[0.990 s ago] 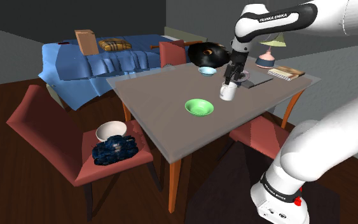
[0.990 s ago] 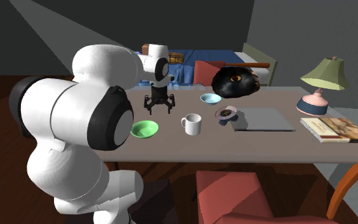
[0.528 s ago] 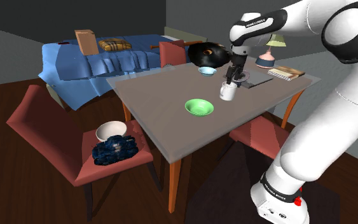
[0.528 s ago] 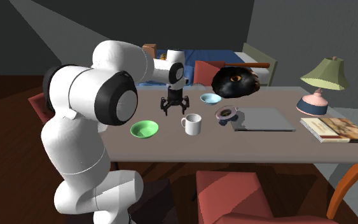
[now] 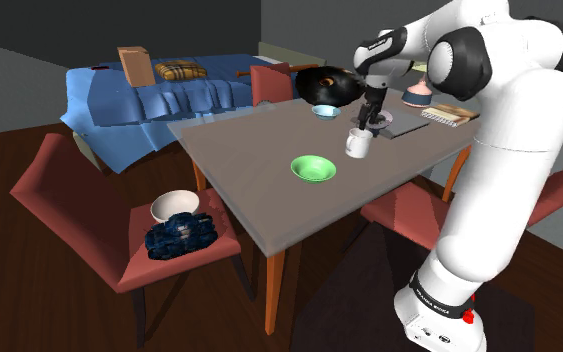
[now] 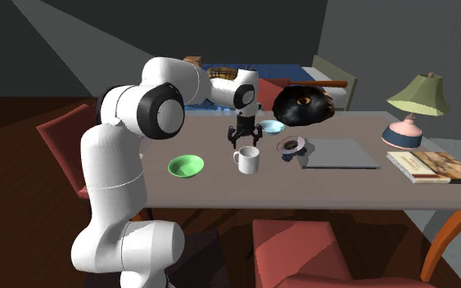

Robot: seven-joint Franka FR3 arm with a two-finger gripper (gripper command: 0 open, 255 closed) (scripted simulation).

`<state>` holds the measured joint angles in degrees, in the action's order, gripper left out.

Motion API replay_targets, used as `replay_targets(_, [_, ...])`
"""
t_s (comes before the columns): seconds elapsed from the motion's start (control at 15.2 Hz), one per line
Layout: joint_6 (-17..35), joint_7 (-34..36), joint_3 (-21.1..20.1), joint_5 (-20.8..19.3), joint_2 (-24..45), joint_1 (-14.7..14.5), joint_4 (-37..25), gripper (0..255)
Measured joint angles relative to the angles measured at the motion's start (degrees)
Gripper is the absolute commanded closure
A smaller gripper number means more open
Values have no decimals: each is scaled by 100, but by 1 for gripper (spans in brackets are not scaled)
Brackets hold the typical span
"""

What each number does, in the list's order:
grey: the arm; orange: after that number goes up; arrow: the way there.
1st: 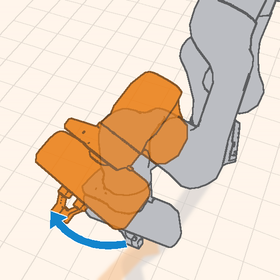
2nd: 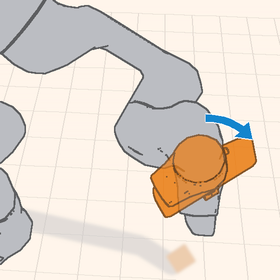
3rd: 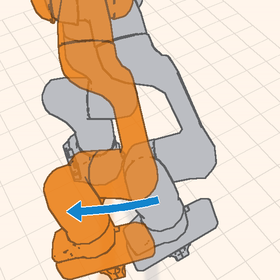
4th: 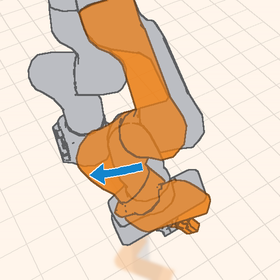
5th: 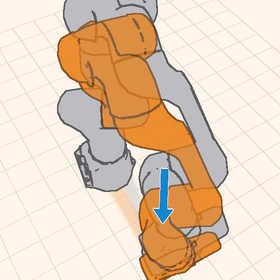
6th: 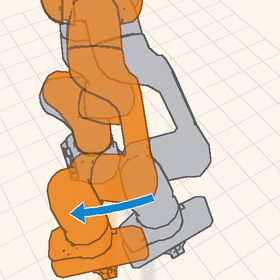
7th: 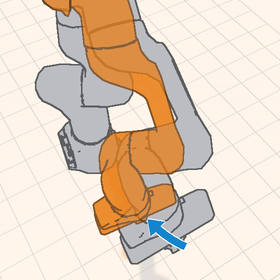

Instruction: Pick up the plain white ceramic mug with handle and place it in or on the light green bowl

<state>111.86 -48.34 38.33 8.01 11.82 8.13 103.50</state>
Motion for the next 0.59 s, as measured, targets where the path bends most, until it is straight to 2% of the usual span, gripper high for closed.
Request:
replay_targets(0.26, [-228, -556, -104, 604, 1133, 556, -1130, 0])
replay_targets(0.4, [-295, -735, -163, 770, 1519, 796, -1527, 0])
replay_targets(0.59, [-246, -853, -226, 903, 1803, 960, -1725, 0])
